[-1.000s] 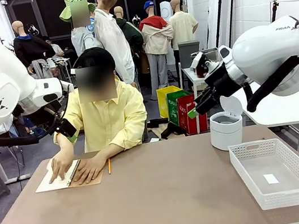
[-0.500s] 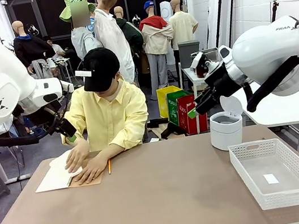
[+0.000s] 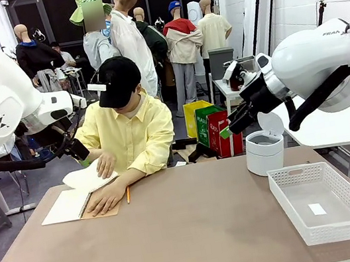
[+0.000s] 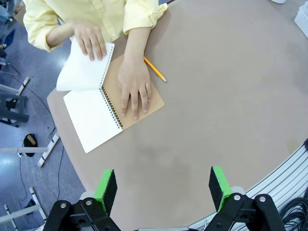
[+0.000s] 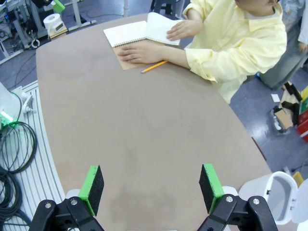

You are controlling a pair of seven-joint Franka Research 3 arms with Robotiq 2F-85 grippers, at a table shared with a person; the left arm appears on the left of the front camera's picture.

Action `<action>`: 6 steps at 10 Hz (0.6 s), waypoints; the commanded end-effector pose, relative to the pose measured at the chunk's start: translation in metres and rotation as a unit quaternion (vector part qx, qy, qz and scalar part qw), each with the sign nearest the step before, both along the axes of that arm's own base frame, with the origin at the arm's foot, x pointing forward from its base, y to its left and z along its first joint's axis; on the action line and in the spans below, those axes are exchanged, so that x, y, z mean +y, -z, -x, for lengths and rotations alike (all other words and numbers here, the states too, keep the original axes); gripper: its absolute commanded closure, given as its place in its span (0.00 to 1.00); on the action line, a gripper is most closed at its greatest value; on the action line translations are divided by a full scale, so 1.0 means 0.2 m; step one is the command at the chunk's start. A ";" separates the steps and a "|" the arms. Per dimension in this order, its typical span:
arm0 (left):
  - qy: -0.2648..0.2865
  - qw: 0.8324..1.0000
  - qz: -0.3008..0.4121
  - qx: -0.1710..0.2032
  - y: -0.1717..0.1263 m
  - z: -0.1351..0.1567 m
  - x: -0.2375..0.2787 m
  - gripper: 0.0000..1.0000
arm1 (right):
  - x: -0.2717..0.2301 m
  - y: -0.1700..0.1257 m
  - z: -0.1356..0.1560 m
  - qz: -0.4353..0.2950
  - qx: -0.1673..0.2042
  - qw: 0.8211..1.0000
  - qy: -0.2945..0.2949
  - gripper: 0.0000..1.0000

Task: Sort the paper based on its condition.
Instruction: If a person hands you a paper, place it in the Organizing basket , and if it's crumpled, put it in the Trash can.

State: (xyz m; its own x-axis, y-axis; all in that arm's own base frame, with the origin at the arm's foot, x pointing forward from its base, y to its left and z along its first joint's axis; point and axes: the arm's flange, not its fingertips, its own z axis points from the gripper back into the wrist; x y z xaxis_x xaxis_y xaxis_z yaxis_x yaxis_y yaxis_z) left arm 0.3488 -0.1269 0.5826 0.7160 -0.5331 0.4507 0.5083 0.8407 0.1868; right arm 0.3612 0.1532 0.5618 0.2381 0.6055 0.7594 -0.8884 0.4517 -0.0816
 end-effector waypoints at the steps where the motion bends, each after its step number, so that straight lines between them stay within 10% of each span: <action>1: 0.002 1.000 0.001 -0.003 0.00 0.00 0.00 0.00 | 0.00 0.01 -0.01 -0.007 0.005 1.000 -0.005 0.00; 6: 0.002 1.000 0.001 -0.003 0.00 0.00 0.00 0.00 | 0.00 0.01 -0.01 -0.007 0.005 1.000 -0.005 0.00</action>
